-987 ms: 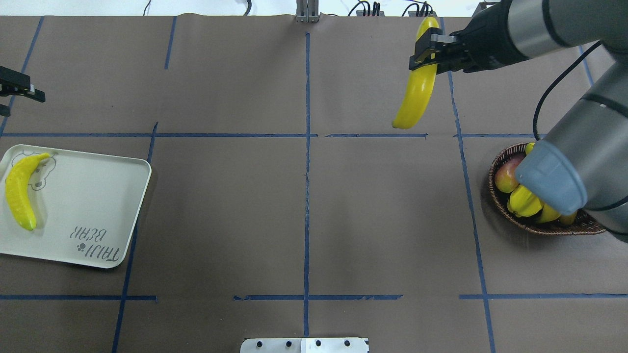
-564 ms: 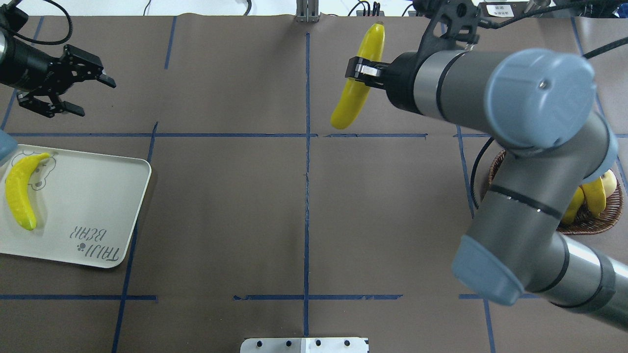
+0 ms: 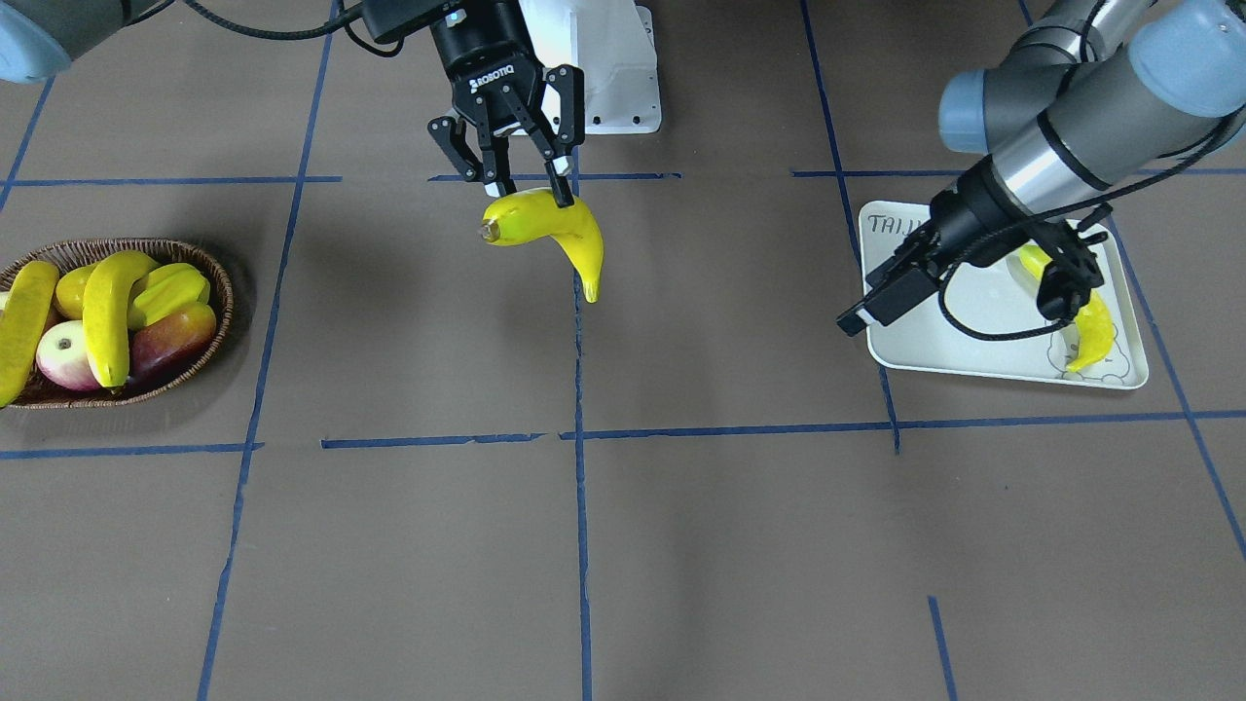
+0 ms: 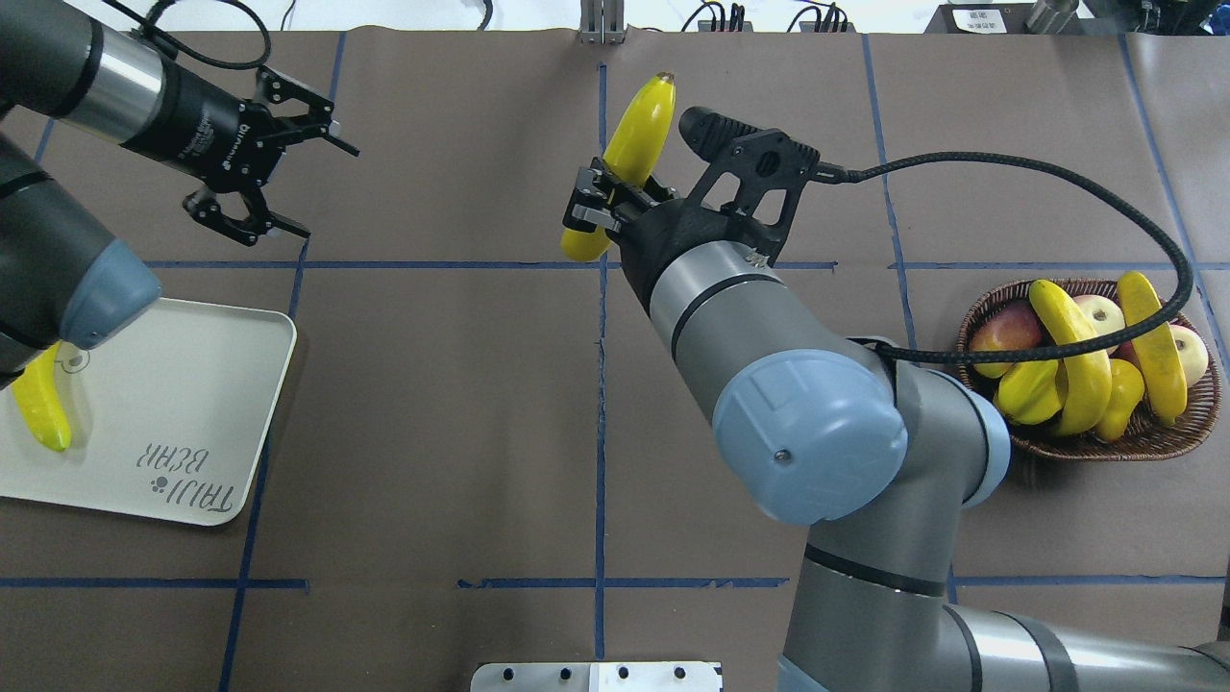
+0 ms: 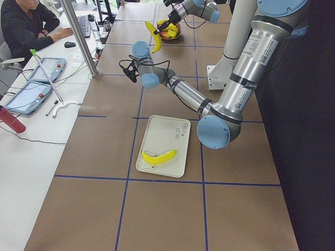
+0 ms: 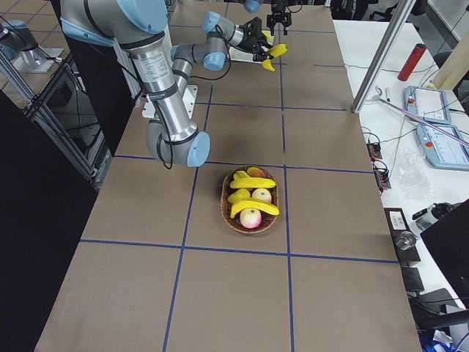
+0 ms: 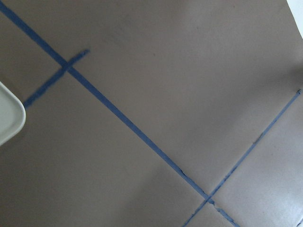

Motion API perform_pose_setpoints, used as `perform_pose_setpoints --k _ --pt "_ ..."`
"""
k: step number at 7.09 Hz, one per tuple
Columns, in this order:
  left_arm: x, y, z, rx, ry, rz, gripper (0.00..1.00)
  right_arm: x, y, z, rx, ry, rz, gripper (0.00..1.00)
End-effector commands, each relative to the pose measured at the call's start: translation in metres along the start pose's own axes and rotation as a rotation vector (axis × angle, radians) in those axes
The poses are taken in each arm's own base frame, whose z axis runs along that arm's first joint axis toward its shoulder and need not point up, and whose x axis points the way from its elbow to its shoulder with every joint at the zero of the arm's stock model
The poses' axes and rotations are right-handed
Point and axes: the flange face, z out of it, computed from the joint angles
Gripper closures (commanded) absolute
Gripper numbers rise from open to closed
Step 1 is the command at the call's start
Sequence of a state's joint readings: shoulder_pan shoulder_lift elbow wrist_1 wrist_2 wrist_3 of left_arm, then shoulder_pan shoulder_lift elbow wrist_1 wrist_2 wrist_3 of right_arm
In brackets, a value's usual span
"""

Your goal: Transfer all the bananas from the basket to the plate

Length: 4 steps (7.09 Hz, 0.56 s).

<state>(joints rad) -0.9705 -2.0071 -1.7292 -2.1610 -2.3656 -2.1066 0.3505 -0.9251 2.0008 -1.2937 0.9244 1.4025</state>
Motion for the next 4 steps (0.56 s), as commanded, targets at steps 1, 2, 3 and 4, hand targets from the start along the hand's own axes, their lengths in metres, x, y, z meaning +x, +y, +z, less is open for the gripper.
perform_pose_setpoints --k 1,2,3,4 --pt "0.010 0.080 0.035 -0.065 0.007 -0.111 0.00 -0.015 0.018 0.006 0.061 0.016 -0.014 1.00" --pt "0.024 0.106 0.045 -0.072 0.028 -0.136 0.00 -0.016 0.024 0.005 0.052 0.014 -0.016 1.00" --pt "0.027 0.126 0.064 -0.065 0.042 -0.151 0.00 -0.018 0.031 0.004 0.042 0.012 -0.018 1.00" --pt "0.030 0.137 0.071 -0.066 0.050 -0.146 0.00 -0.018 0.033 0.003 0.039 0.011 -0.019 1.00"
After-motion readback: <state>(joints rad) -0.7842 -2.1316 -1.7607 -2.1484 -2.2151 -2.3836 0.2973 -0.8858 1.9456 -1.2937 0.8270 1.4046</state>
